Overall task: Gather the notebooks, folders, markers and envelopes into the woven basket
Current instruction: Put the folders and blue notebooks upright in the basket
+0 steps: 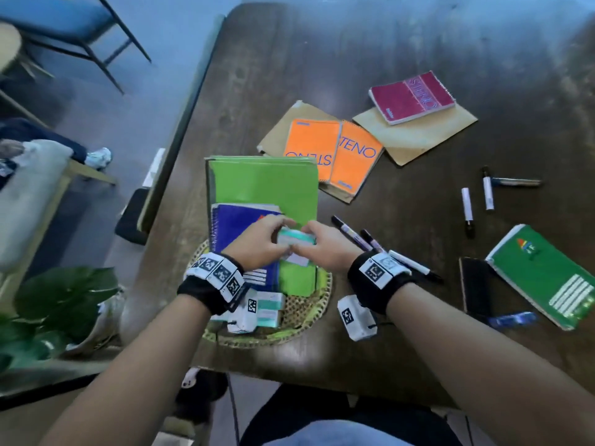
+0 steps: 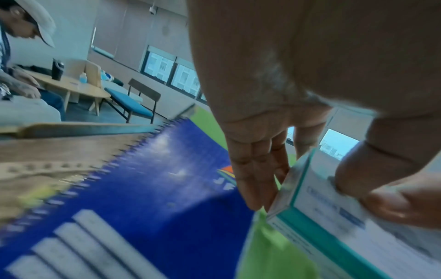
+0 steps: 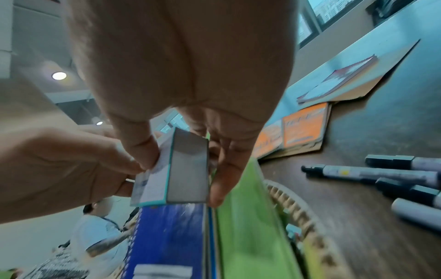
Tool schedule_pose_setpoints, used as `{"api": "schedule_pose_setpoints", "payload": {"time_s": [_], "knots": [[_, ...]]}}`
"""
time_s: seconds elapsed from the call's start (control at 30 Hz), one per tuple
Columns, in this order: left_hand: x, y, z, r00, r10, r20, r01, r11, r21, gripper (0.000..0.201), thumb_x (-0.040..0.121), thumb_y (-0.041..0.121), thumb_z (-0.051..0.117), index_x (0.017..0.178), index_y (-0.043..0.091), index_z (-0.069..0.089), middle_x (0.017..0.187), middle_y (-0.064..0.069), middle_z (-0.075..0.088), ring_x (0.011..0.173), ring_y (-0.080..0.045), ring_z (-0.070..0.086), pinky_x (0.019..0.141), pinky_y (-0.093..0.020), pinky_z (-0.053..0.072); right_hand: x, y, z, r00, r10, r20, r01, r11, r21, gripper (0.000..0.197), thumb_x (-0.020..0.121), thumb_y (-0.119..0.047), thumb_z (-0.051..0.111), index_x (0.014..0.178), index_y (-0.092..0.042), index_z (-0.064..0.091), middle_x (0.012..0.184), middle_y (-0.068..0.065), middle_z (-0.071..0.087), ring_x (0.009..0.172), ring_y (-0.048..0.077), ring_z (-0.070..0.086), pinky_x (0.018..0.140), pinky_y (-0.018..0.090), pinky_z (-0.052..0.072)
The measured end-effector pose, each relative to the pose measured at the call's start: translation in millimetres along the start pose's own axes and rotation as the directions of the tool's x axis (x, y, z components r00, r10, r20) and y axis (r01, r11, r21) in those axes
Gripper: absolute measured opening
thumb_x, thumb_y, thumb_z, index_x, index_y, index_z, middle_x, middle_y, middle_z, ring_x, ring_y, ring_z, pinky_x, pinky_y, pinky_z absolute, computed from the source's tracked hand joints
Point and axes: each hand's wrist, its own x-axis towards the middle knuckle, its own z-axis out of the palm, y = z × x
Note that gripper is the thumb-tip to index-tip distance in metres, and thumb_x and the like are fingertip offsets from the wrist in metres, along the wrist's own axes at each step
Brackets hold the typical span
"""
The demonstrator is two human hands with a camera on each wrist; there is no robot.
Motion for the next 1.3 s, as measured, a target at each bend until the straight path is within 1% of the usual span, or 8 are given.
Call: {"api": "schedule_pose_setpoints", "payload": {"time_s": [0.17,0.33,0.5,0.73,0.97,1.07,1.2,1.3], "knots": [[-56.3,-65.9,-15.9,0.992,-0.128,-0.005,0.126,0.971,0.204,0.058,0.082,0.021,0.067,0.138,0.015,0.051,0.125,-0.004,0.059,0.112,-0.015,0.058,0.098,-0.025,0.045,10.0,-26.6,71.6,0.992,-0.004,0.123,0.019,0.993,-0.119,0.03,0.091,-0.038,0.068,0.1,-0.017,0.048,0.089,0.0,0.058,0.082,0.023,0.058,0.064,0.031,0.038],[-87.4,-107.9,-9.6,0.931,-0.351,0.101,0.263,0.836,0.482,0.095,0.059,0.08,0.059,0.137,0.026,0.048,0.13,-0.003,0.056,0.117,-0.023,0.056,0.099,-0.04,0.048,26.5,-34.9,118.9,0.992,0.03,0.126,-0.004,0.98,-0.2,0.037,0.089,-0.038,0.071,0.108,-0.014,0.049,0.108,0.009,0.059,0.094,0.028,0.061,0.076,0.036,0.048],[-96.4,-120.1,6.8,0.927,-0.371,0.057,0.281,0.786,0.551,0.093,0.064,0.05,0.085,0.139,0.018,0.039,0.134,-0.009,0.045,0.12,-0.029,0.052,0.101,-0.042,0.046,33.6,-38.3,137.0,0.994,0.038,0.099,-0.011,0.966,-0.26,0.04,0.09,-0.031,0.068,0.117,-0.011,0.048,0.115,0.011,0.056,0.097,0.026,0.055,0.077,0.032,0.04],[-99.6,-116.5,2.8,0.977,-0.209,0.036,0.155,0.817,0.556,0.07,0.066,0.042,0.085,0.114,0.019,0.04,0.112,-0.002,0.06,0.102,-0.024,0.055,0.08,-0.034,0.046,40.7,-42.7,135.8,0.989,0.053,0.137,-0.014,0.962,-0.274,0.036,0.088,-0.034,0.068,0.111,-0.013,0.049,0.113,0.009,0.062,0.098,0.027,0.059,0.077,0.034,0.045],[-104.1,-115.6,6.0,0.994,-0.106,-0.033,0.11,0.879,0.464,0.044,0.08,0.019,0.073,0.11,0.021,0.041,0.115,-0.001,0.047,0.102,-0.02,0.054,0.086,-0.029,0.046,41.1,-48.9,131.1,0.975,0.056,0.213,0.007,0.959,-0.284,0.03,0.088,-0.032,0.063,0.108,-0.016,0.048,0.107,0.008,0.061,0.094,0.026,0.059,0.075,0.034,0.045],[-105.9,-106.9,8.8,0.987,-0.13,-0.097,0.16,0.868,0.47,0.058,0.076,0.021,0.077,0.117,0.018,0.037,0.117,-0.005,0.036,0.093,-0.026,0.061,0.083,-0.038,0.053,40.1,-52.2,132.8,0.973,0.063,0.222,0.006,0.954,-0.299,0.03,0.087,-0.033,0.062,0.107,-0.018,0.046,0.11,0.008,0.057,0.094,0.025,0.056,0.077,0.034,0.044],[-101.8,-103.1,9.1,0.978,-0.205,-0.051,0.2,0.825,0.528,0.103,0.071,0.026,0.084,0.148,0.022,0.017,0.131,-0.009,0.023,0.092,-0.027,0.062,0.083,-0.042,0.056,34.4,-60.8,135.6,0.966,0.058,0.254,0.017,0.959,-0.283,0.048,0.089,-0.036,0.059,0.129,-0.013,0.048,0.123,0.012,0.054,0.106,0.028,0.055,0.09,0.037,0.046],[-98.0,-98.3,8.9,0.977,-0.213,-0.017,0.185,0.805,0.564,0.077,0.072,0.019,0.077,0.135,0.012,0.035,0.124,-0.009,0.035,0.099,-0.03,0.062,0.081,-0.044,0.056,28.3,-65.1,139.6,0.969,0.09,0.23,-0.027,0.964,-0.264,0.037,0.09,-0.03,0.057,0.122,-0.012,0.049,0.125,0.013,0.052,0.11,0.03,0.055,0.093,0.038,0.045]]}}
